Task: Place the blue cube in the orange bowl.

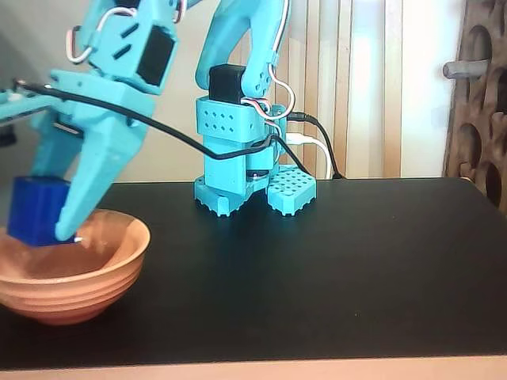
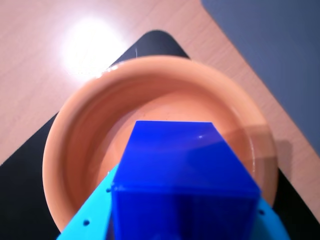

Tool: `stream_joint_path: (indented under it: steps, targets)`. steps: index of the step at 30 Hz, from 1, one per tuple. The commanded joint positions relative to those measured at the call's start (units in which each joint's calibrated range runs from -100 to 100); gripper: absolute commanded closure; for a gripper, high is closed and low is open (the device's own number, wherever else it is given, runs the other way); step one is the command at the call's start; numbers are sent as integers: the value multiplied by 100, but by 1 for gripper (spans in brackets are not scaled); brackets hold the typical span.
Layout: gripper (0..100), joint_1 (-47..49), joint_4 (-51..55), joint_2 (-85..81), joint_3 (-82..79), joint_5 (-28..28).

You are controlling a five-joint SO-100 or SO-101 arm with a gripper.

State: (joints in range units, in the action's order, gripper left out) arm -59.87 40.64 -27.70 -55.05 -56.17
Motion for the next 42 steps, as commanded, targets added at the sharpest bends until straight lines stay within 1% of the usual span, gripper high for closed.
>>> stream_joint_path:
  steps: [1, 9, 12, 31, 40, 42]
  targets:
    - [85, -91, -205, 166, 850, 36]
    - [86, -31, -223, 558, 1068, 36]
    - [86, 69, -223, 644, 1077, 173]
    - [85, 390, -214, 1019, 1014, 173]
    - [85, 390, -136, 1019, 977, 162]
    - [82, 390, -127, 1019, 977, 162]
